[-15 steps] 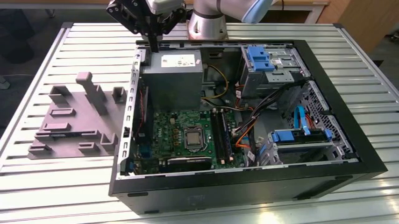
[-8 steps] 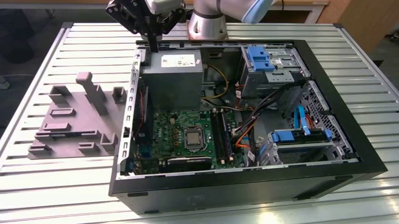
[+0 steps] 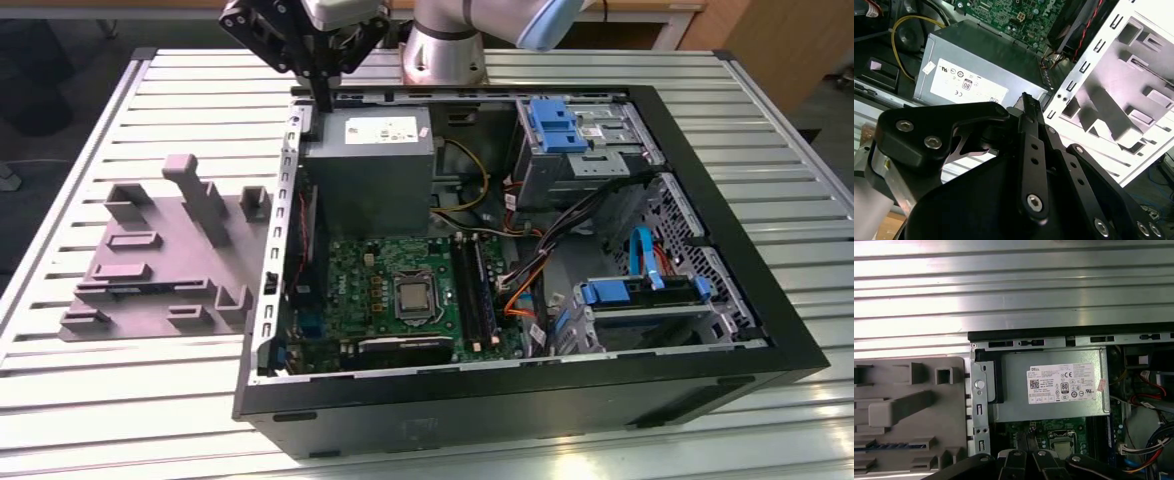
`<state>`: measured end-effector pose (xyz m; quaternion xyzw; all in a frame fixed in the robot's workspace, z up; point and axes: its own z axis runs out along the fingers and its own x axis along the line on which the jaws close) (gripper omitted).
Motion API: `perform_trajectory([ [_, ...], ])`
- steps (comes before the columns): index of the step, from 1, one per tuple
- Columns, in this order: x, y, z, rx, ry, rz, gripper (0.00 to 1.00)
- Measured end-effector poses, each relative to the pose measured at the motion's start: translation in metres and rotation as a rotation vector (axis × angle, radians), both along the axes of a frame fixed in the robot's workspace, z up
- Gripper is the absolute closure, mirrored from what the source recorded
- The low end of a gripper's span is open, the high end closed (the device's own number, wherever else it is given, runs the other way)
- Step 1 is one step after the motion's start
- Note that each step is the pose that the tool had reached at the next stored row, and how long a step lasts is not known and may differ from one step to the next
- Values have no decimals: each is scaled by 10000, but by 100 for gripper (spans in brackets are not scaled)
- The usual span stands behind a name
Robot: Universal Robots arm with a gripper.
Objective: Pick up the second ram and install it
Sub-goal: 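Reach for the second ram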
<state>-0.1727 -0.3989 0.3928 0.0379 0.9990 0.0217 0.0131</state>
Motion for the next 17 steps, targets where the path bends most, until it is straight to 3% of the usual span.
perform_trajectory([
  [17,-118,0,-4,0,0,0,89],
])
